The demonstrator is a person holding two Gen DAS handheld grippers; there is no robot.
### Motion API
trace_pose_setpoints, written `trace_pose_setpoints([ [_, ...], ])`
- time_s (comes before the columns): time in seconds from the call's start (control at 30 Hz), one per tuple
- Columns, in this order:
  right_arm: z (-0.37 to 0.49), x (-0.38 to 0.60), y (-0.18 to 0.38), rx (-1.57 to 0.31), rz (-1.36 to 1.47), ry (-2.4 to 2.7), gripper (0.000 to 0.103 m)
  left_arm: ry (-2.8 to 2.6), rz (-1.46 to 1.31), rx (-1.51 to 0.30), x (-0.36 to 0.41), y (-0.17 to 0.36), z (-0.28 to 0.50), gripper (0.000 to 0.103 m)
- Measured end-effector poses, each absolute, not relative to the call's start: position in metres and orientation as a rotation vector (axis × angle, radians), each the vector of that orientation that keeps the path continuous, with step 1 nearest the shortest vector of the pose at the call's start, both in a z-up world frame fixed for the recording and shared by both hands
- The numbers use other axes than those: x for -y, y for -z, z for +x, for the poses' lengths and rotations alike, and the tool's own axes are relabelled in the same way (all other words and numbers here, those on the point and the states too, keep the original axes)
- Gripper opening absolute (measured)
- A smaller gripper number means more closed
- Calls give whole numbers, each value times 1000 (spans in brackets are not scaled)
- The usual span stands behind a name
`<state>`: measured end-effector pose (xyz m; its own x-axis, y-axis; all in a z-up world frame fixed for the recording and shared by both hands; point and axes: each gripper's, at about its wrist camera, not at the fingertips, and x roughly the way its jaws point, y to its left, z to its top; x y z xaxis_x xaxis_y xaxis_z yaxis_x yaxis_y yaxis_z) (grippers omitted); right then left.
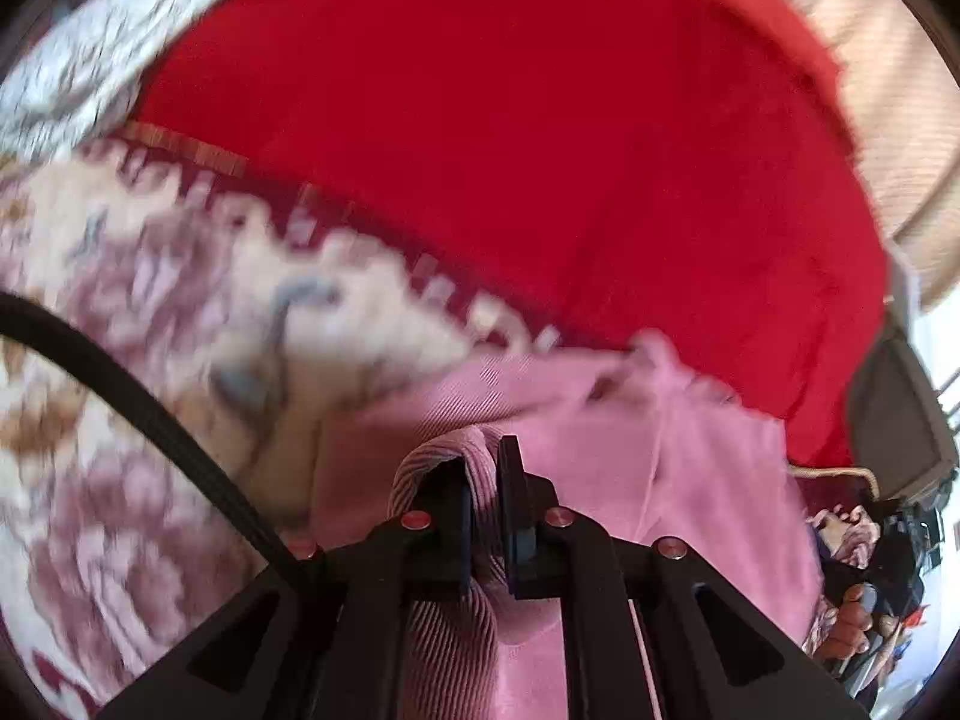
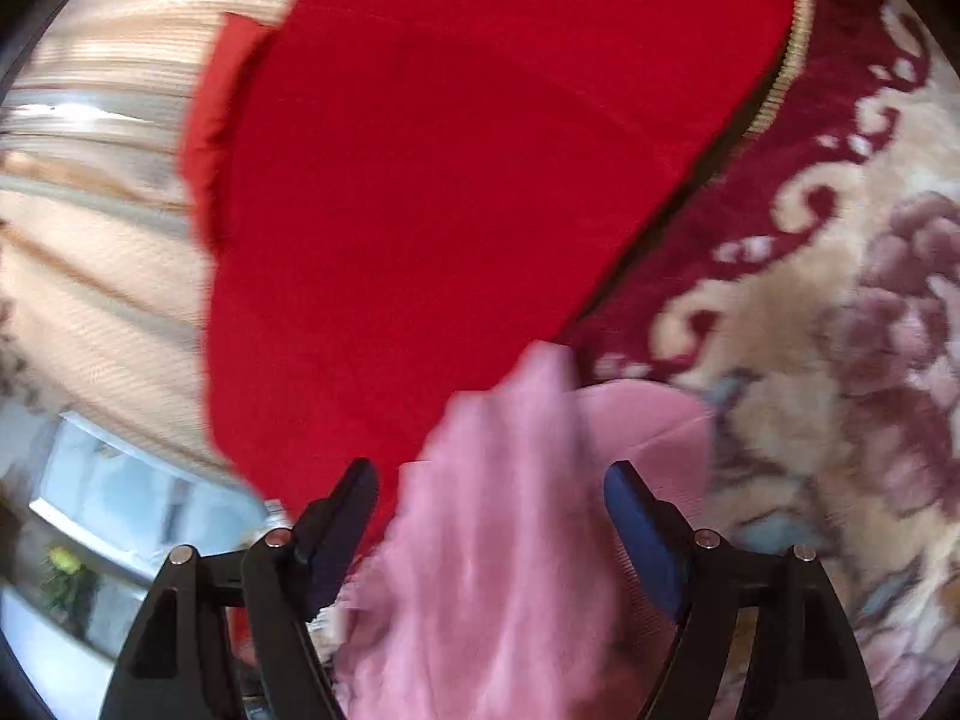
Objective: Fold large clothes
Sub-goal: 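Fold the held jacket edge over with the left gripper while the right gripper grasps the jacket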
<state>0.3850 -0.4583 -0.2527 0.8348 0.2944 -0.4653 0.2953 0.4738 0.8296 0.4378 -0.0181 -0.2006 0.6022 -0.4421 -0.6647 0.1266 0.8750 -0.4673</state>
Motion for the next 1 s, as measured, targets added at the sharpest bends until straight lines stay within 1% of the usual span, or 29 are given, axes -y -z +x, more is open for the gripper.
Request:
trace_pose_setpoints([
  [0.07,388,451,240,-579,1034,-37,81,355,-416,-811,14,188,431,8],
  [0.13,391,434,223,-553,912,-40,81,367,-469,-764,10,181,437,9],
  [0.2,396,415,216,-549,835,-70,81,377,-502,-745,10,185,438,12],
  [0.27,405,395,218,-593,758,-102,80,395,-515,-753,13,188,445,33],
  [0.3,411,387,221,-629,721,-97,79,388,-513,-757,15,192,448,37],
  [0.33,415,382,229,-695,682,-78,79,370,-519,-768,15,195,450,46],
  [0.37,418,383,240,-753,657,-48,75,353,-554,-790,11,199,452,52],
  [0.4,425,384,250,-799,640,-1,69,348,-612,-814,4,201,451,53],
  [0.43,421,388,260,-833,632,42,56,347,-667,-827,0,206,452,53],
  [0.47,420,390,263,-840,630,53,52,345,-718,-827,-6,208,451,53],
  [0.5,419,394,261,-827,636,53,52,338,-758,-806,-14,207,448,55],
  [0.57,414,404,246,-755,646,64,54,299,-730,-757,-17,197,443,69],
  [0.6,415,410,240,-725,642,89,57,267,-687,-729,-17,190,439,72],
  [0.63,417,417,235,-704,638,134,69,241,-638,-698,-15,183,435,75],
  [0.67,420,423,235,-693,644,167,79,234,-609,-681,-13,179,433,76],
  [0.7,425,429,236,-694,653,182,80,237,-588,-673,-10,176,433,76],
  [0.83,464,446,257,-843,737,70,80,240,-542,-710,1,181,443,76],
  [0.9,483,436,265,-930,713,33,80,209,-502,-751,7,187,448,76],
  [0.97,489,426,262,-914,641,35,79,171,-442,-815,14,196,456,76],
  [1.0,491,417,258,-903,597,13,75,175,-415,-841,18,202,459,76],
])
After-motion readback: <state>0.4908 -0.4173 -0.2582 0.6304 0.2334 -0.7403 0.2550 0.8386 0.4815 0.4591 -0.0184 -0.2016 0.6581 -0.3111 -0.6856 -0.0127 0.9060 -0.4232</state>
